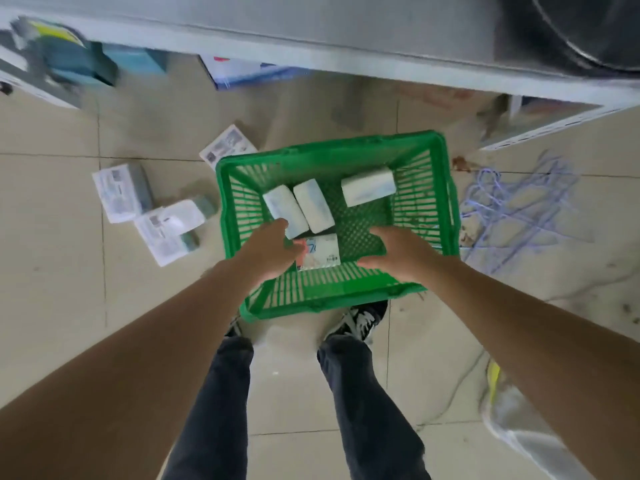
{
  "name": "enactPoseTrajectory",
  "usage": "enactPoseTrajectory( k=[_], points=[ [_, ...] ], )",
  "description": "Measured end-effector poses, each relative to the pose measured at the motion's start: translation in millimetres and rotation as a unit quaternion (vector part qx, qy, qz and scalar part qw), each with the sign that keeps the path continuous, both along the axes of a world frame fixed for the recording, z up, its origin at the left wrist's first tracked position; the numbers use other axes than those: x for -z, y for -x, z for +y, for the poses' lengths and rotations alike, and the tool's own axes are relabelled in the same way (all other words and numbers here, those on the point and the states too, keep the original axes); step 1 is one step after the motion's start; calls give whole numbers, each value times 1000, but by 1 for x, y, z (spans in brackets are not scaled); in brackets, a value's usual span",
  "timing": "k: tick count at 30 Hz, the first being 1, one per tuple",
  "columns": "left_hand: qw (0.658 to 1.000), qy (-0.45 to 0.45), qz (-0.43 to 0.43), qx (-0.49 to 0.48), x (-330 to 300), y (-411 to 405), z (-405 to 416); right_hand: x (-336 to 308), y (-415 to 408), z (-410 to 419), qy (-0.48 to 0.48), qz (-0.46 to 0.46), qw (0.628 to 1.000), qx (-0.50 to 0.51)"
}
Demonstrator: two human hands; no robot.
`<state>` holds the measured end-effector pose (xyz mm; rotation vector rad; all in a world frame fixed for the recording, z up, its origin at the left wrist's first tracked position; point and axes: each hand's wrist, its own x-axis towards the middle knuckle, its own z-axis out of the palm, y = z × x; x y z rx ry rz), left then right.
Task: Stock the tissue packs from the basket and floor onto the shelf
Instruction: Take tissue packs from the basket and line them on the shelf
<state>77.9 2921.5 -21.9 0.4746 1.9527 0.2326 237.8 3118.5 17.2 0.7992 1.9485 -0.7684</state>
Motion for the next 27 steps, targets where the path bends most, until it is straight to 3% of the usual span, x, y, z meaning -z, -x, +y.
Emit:
enactPoseTrajectory(
  k=[5,11,19,27],
  points=[
    [994,8,47,-94,80,-7,13,72,15,26,-101,62,983,-140],
    [984,22,51,-170,144,-7,30,139,52,57,-193,121,945,-235],
    [940,-20,95,-327,177,-37,39,194,70,66,-237,124,913,-308],
    [908,-35,83,-409,181,-35,40,190,65,72,-242,175,904,-307]
  ],
)
